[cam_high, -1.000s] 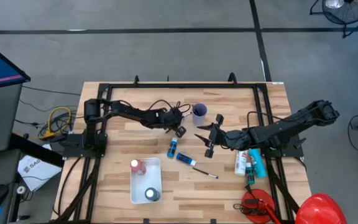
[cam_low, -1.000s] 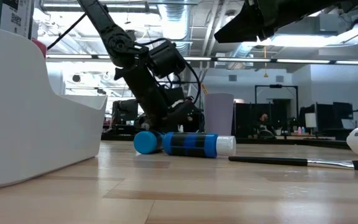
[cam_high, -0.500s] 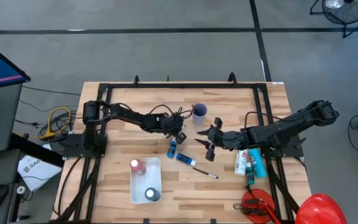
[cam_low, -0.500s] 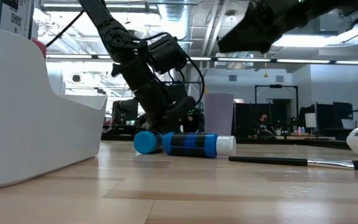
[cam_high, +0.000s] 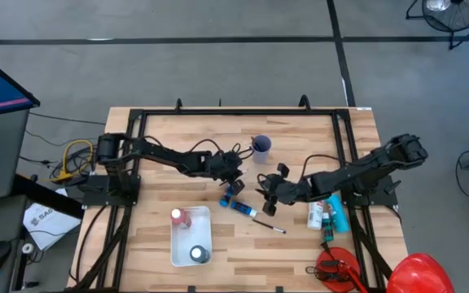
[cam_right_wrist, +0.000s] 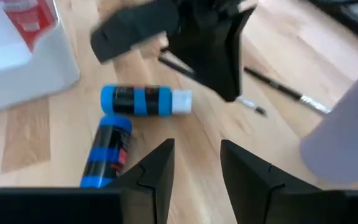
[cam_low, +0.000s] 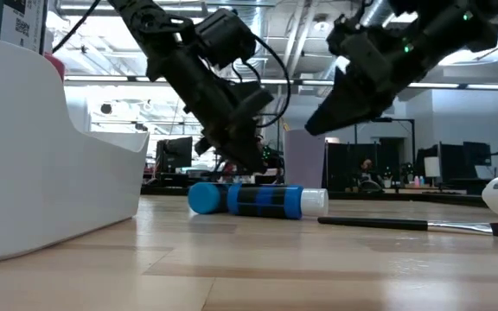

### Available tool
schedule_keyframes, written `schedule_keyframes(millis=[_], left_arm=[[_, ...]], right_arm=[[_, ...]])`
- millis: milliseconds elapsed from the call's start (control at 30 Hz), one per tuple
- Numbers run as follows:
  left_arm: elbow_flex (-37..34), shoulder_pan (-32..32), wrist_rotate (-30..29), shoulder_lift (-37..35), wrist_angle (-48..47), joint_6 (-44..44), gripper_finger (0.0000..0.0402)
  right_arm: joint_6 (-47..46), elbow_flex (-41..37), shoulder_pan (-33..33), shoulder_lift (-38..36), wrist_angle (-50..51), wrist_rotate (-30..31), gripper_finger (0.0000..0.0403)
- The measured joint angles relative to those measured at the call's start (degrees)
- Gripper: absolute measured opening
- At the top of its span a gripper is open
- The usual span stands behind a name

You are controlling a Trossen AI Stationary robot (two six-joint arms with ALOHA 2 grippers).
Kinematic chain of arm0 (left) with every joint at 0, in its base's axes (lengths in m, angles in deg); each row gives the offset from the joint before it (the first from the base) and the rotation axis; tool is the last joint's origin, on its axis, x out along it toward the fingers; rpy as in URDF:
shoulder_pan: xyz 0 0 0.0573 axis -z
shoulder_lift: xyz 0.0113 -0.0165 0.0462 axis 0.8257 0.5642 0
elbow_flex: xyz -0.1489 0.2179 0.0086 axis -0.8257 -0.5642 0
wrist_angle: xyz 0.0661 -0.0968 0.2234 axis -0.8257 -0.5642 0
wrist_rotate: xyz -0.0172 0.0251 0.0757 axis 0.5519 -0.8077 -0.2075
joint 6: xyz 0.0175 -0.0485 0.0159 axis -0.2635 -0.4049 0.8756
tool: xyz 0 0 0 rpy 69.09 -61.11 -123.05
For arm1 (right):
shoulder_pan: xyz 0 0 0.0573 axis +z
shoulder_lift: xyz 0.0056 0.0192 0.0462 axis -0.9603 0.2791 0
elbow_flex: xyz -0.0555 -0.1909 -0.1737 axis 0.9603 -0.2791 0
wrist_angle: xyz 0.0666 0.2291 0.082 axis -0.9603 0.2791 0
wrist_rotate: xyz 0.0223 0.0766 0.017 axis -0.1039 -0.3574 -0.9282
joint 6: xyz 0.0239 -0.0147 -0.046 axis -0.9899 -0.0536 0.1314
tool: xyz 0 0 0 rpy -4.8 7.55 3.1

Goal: Pick & Place Paint Supplies
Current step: Put the silver paint brush into the violet cup

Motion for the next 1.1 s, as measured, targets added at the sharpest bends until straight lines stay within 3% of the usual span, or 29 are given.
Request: schedule_keyframes(millis=[367, 533, 700, 800, 900, 1100], left_arm=[[-5.9, 2.4, -0.1, -4.2, 7.2, 0.0, 0.0005], [-10.5, 3.5, 0.0, -8.3, 15.7, 0.1, 0.0005], [-14.3, 4.4, 0.3, -12.7, 22.3, 0.1, 0.0005], [-16.1, 5.3, 0.3, -15.8, 26.0, -0.1, 0.0005], [-17.0, 6.2, 0.3, -18.0, 27.9, -0.1, 0.0005], [-16.8, 7.6, 2.0, -20.2, 31.6, -0.1, 0.0005]], right_arm=[[-3.0, -1.7, 2.5, -2.3, -7.4, 0.2, 0.0122], [-2.4, -9.0, 2.3, -4.2, -23.7, 0.5, 0.0122], [0.4, -19.5, 1.4, -5.0, -52.4, 0.9, 0.0122], [0.4, -23.8, 2.2, -4.9, -64.2, 0.2, 0.0122], [0.2, -25.5, 3.4, -4.9, -70.3, -0.1, 0.0122], [0.1, -22.5, 4.7, -3.7, -71.2, 0.2, 0.0141]])
